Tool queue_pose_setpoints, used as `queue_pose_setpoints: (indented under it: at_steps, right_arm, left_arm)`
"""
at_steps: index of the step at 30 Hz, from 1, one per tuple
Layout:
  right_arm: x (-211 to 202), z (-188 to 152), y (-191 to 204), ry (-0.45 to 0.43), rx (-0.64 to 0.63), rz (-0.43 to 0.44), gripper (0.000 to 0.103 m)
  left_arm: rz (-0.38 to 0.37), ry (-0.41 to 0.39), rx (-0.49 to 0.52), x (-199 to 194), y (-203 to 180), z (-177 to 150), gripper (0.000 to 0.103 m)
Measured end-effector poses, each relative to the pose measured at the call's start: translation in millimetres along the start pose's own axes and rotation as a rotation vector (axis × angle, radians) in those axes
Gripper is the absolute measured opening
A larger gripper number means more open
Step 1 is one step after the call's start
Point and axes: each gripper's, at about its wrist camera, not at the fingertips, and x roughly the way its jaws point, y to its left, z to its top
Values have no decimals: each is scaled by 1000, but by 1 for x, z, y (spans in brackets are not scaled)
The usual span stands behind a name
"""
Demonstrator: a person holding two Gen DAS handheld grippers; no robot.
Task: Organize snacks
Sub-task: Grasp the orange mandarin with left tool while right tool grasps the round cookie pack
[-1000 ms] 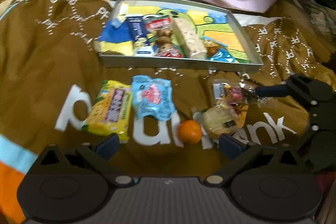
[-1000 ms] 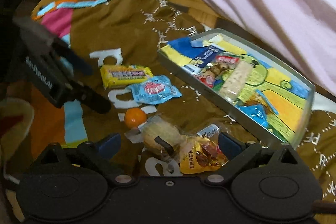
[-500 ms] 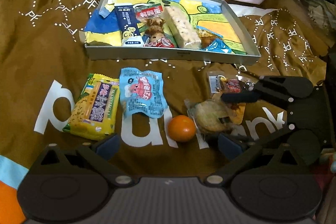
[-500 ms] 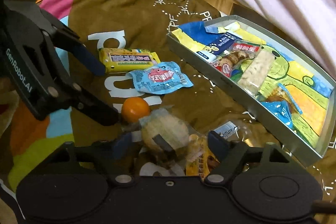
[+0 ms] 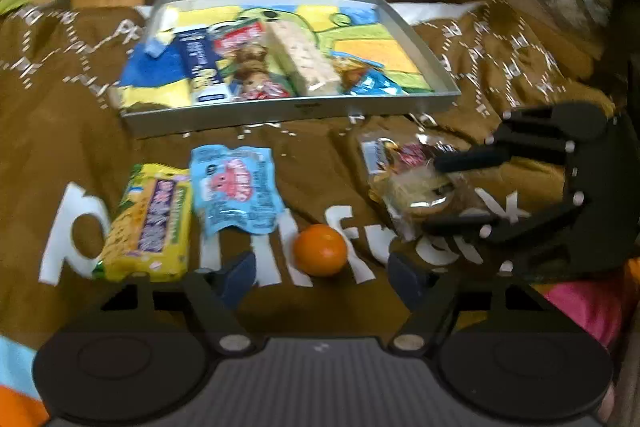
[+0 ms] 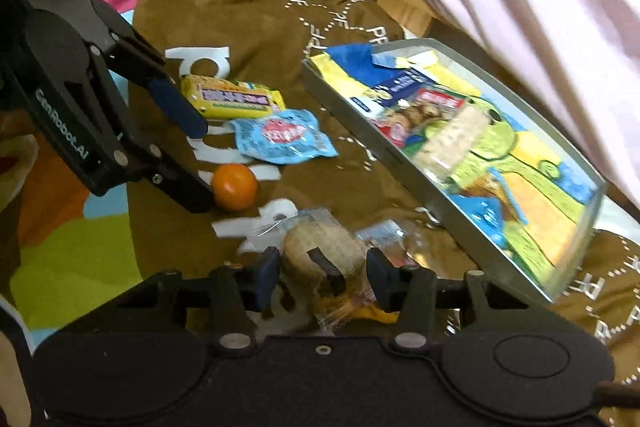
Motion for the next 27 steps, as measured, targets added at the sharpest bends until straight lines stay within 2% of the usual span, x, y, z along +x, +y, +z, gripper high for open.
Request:
queue_pose_setpoints:
  at_steps: [7, 12, 16, 20, 23, 25, 27]
  right_arm:
    - [8, -5, 2, 42, -8, 1, 49]
    - [11, -4, -2, 40, 19, 28, 56]
    - [12, -4, -14, 26, 97, 54, 69]
    - [17, -3, -23, 26, 178, 79, 73]
    - [23, -3, -26, 30, 213, 92, 75]
    - [25, -3, -27, 30, 225, 95, 73]
    - [27, -2, -27, 35, 225, 110, 63]
  left_arm:
    - [11, 2, 103, 14, -13, -1, 59]
    - [48, 6, 122, 21, -14, -1, 52]
    - [61, 4, 113, 22, -13, 0, 50]
    - [81, 8, 122, 23, -14, 1, 39]
    - [76, 12, 106, 23, -13, 1, 38]
    - [74, 12, 95, 23, -12, 2, 37]
    - [71, 11, 89, 22, -12, 2, 37]
